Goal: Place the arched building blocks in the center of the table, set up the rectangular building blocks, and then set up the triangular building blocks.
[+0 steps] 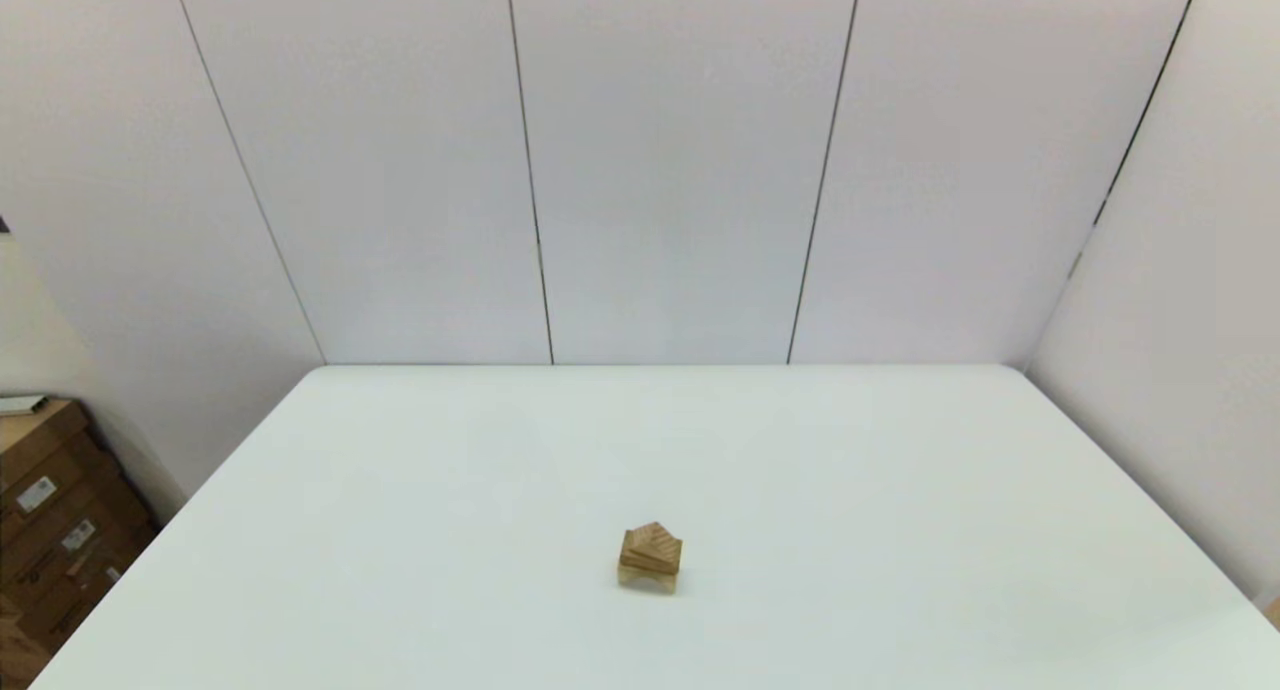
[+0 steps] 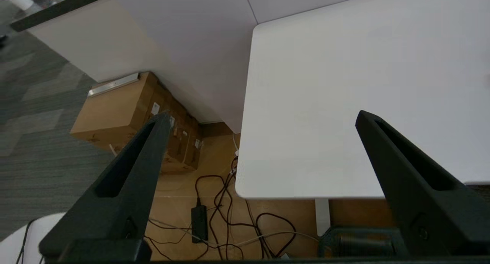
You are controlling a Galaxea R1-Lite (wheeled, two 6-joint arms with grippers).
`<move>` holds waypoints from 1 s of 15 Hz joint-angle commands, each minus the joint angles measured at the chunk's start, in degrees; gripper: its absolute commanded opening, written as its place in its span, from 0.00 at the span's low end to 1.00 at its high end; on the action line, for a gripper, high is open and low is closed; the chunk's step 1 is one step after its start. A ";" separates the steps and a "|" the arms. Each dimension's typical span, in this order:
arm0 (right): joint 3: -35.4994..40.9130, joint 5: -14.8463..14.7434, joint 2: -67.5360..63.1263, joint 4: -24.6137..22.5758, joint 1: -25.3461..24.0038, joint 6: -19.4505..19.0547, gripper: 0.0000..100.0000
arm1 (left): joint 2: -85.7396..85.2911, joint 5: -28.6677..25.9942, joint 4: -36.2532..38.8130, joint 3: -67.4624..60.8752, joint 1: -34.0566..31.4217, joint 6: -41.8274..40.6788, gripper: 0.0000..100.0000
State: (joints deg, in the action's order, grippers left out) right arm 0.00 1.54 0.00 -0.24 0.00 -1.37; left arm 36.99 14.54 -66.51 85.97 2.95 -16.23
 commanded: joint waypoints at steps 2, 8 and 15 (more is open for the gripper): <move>0.00 0.05 0.09 -0.02 0.00 -0.04 1.00 | -13.78 0.22 -1.16 -8.36 -3.21 -0.21 1.00; 0.09 0.05 0.09 -0.02 0.00 -0.04 1.00 | -23.71 0.22 -1.08 -19.87 -4.71 0.49 1.00; 0.00 0.05 0.09 -0.02 0.00 -0.04 1.00 | -27.67 -3.38 9.12 -32.88 -4.18 3.75 1.00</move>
State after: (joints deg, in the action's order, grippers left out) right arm 0.00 1.54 0.00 -0.24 0.00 -1.38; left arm 11.30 12.84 -60.59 59.12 -1.54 -12.35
